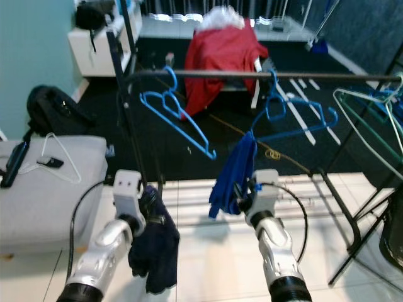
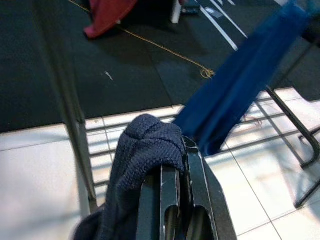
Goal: Hang hanger
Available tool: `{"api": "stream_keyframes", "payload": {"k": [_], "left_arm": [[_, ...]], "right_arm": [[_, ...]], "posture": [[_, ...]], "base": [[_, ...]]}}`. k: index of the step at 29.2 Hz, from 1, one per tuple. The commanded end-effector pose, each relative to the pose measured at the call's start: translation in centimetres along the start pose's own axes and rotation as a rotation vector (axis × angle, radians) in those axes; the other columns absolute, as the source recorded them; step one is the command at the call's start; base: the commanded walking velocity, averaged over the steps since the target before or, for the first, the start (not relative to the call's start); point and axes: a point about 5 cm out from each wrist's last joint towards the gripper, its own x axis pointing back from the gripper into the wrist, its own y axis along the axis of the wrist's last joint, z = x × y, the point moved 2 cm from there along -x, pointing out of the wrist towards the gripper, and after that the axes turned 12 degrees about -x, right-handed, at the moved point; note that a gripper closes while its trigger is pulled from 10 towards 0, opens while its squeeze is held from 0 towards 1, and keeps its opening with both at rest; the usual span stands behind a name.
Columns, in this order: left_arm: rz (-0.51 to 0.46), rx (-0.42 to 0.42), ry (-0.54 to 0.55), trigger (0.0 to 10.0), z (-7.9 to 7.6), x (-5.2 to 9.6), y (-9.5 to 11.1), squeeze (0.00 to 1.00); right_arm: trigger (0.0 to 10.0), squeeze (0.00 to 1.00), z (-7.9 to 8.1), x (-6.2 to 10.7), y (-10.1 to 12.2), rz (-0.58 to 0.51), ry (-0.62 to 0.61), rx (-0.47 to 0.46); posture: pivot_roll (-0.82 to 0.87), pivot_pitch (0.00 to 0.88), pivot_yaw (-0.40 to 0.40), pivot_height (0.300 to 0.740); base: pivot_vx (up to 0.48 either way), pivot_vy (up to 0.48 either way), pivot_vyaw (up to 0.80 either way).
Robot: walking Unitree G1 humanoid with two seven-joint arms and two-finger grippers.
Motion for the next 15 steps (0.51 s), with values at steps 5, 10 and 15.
{"api": "stream_keyframes", "payload": {"k": [5, 10, 15], "left_arm": [[-0.005, -0.008, 0.018, 10.0, 0.5, 0.1, 0.0, 0.00], [-0.005, -0.009, 0.039, 10.0, 0.9, 0.2, -0.2, 0.00], [-0.003, -0.014, 0.054, 10.0, 1.3, 0.3, -0.2, 0.00]], "right_arm": [[10.0, 0.00, 0.4, 0.2, -0.6, 0.010, 0.010, -0.029], [10.0, 0.00, 0.5, 0.2, -1.0, 0.024, 0.013, -0.028], [10.0, 0.00, 0.5, 0.5, -1.5, 0.033, 0.003, -0.024]], "posture": [[-0.08, 0.043, -0.073, 0.740], [-0.08, 0.036, -0.074, 0.740], [-0.08, 0.030, -0.074, 0.740]], "base": [[0.361, 0.000, 0.00], [0.126, 0.000, 0.00], [0.000, 0.000, 0.00]]}}
